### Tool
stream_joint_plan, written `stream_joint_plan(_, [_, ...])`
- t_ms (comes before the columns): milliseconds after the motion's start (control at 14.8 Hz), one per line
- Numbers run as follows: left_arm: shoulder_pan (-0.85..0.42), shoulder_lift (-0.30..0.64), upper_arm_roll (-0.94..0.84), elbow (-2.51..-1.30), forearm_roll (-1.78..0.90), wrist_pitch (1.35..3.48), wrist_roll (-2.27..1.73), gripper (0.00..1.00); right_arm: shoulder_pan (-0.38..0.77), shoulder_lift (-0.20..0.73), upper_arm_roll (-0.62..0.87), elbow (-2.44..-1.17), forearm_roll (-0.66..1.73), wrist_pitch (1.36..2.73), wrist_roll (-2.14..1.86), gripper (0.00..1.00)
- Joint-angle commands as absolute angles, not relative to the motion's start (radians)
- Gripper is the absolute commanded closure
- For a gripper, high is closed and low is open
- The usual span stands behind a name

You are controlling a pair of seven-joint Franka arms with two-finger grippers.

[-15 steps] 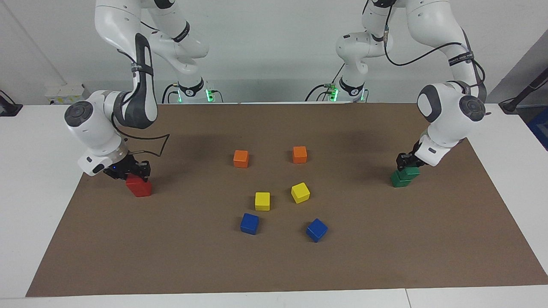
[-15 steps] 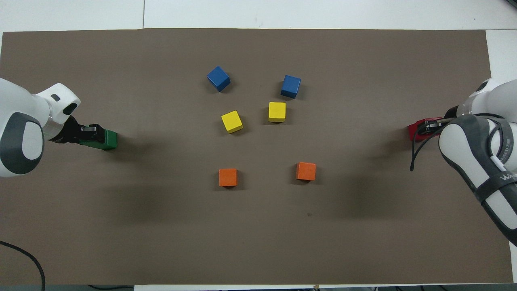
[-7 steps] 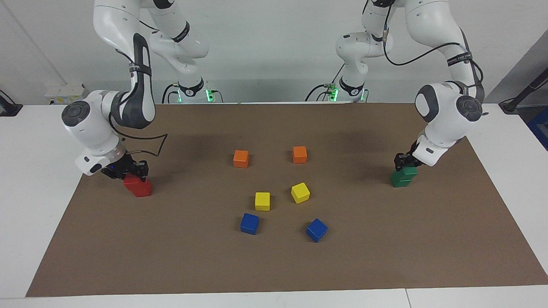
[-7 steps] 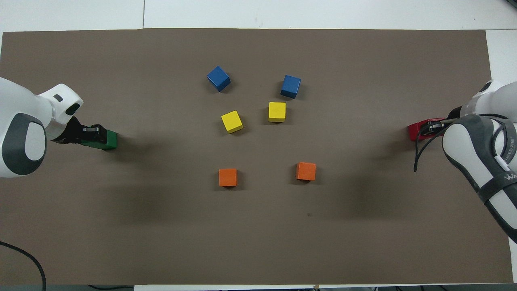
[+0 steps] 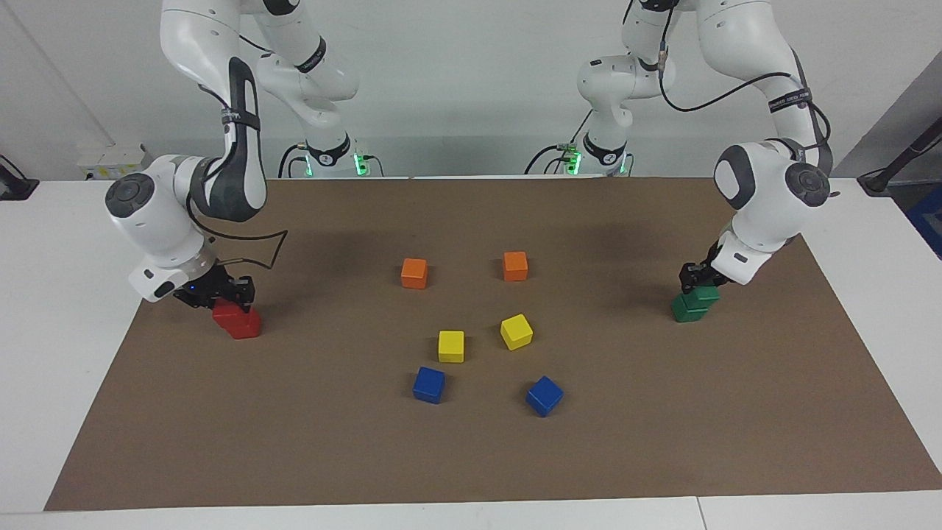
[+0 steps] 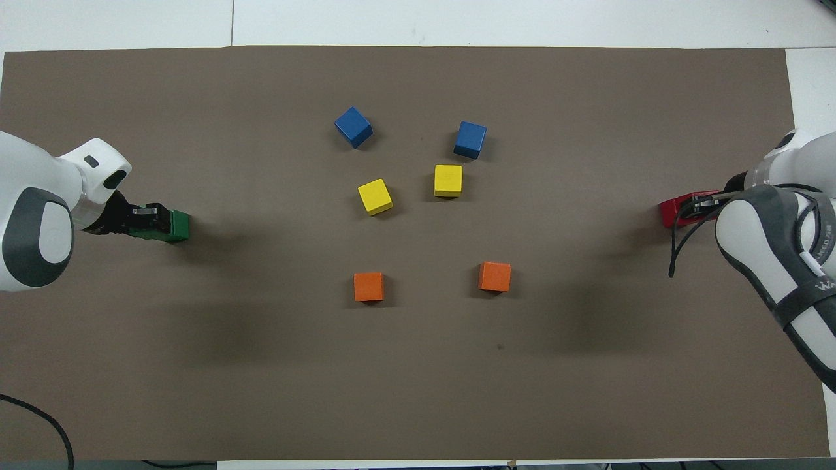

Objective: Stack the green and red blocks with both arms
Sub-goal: 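Hold the green block on the stack, then open the left gripper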

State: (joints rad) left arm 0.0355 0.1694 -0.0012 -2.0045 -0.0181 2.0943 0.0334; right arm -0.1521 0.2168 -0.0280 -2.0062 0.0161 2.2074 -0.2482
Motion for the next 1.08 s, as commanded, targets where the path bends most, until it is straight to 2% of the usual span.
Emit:
stream_joint_plan(0, [0.041, 0.132, -0.002, -2.052, -0.021, 2.125, 0.032, 1.00, -0.166, 0.201, -0.018, -2.042, 0.012, 2.233, -0.272, 1.00])
stream_joint_plan(135, [0.041, 0.132, -0.002, -2.052, -0.021, 2.125, 0.032, 1.00, -0.161, 0.201, -0.018, -2.045, 0.012, 2.233, -0.270, 1.00])
stream_joint_plan(202, [0.041, 0.132, -0.002, -2.052, -0.021, 2.126, 0.032, 0.83, -0.160, 0.201, -0.018, -2.045, 0.012, 2.233, -0.270, 1.00])
stream_joint_plan(269, [0.040, 0.132, -0.002, -2.056, -0.021, 2.128, 0.032, 0.30, -0.161, 0.201, -0.018, -2.045, 0.014, 2.233, -0.270, 1.00])
stream_joint_plan(337, [0.040, 0.132, -0.002, -2.057, -0.021, 2.132, 0.034, 0.00, -0.161, 0.201, -0.018, -2.045, 0.012, 2.233, -0.270, 1.00])
stream_joint_plan(741, [0.043, 0.133, -0.002, -2.043, -0.020, 2.114, 0.061, 0.00, -0.158, 0.201, -0.018, -2.045, 0.012, 2.233, -0.268, 1.00])
stream_joint_plan(1010, [0.034, 0.130, -0.002, -1.921, -0.020, 1.966, 0.055, 0.00, -0.156, 0.201, -0.017, -2.045, 0.012, 2.235, -0.268, 1.00])
